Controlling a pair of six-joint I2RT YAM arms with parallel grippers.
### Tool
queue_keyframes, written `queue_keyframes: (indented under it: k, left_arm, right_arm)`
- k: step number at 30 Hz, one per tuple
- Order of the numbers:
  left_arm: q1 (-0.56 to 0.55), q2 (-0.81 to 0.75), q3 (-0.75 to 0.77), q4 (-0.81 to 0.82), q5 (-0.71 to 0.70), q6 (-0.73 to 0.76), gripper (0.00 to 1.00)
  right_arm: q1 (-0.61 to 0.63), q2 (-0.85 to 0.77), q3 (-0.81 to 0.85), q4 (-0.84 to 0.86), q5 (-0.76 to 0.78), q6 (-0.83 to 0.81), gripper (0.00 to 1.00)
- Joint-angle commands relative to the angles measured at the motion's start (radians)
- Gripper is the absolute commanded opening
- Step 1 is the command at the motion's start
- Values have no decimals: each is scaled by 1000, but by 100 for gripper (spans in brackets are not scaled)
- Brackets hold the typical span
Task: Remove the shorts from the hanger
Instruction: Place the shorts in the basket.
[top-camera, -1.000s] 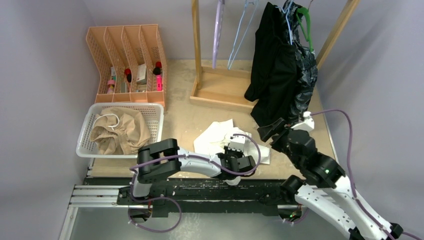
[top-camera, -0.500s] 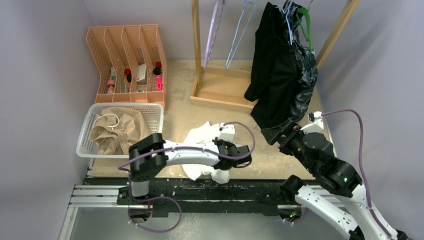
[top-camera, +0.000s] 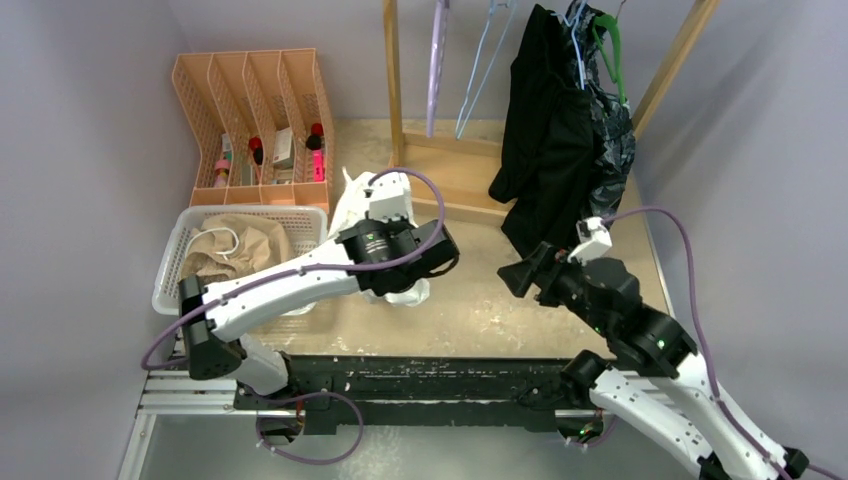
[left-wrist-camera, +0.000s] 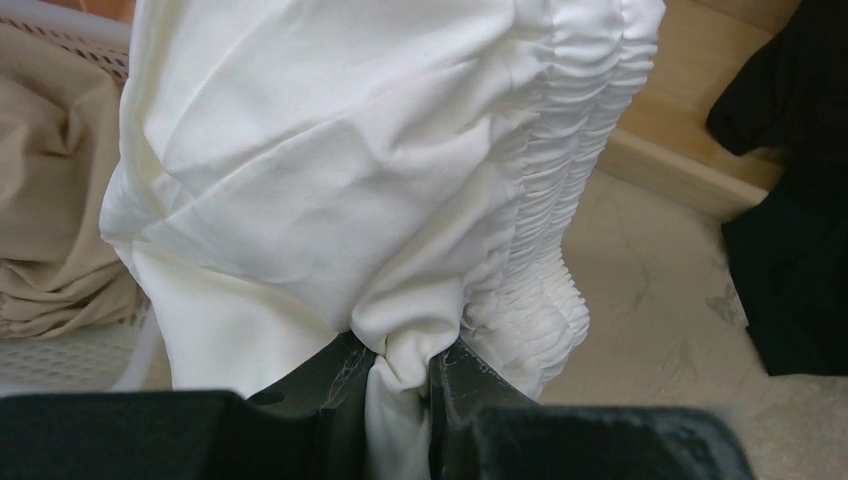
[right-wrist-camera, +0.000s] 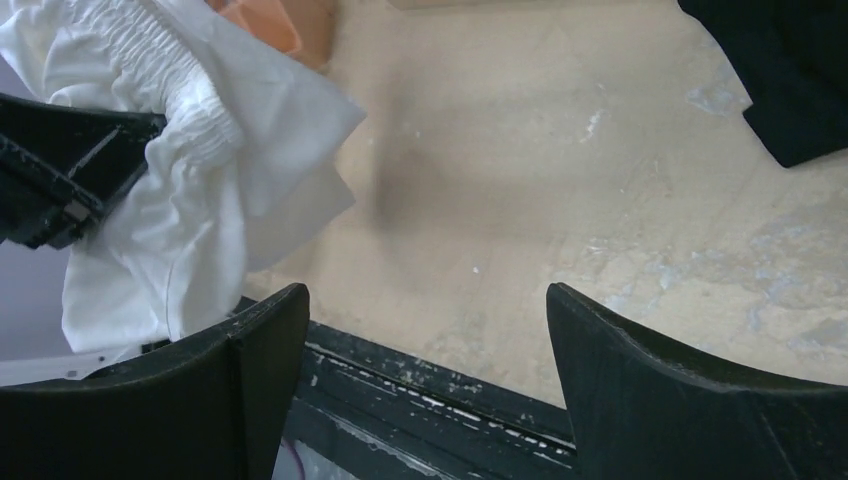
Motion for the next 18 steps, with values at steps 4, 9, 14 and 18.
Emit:
queue_keyframes:
  k: [4, 9, 14, 18]
  left_arm:
    - [55, -131, 44, -112, -177, 50, 0]
    - [163, -144, 84, -84, -144, 170, 0]
    - [185, -139, 188, -67, -200, 241, 0]
    - [206, -90, 379, -192, -297, 221, 0]
  right_arm:
    - [5, -36, -14, 69, -34, 20, 89]
    - [5, -36, -11, 30, -48, 44, 90]
    - [5, -56, -18, 36, -96, 40, 90]
    - [5, -60, 20, 0, -107, 40, 90]
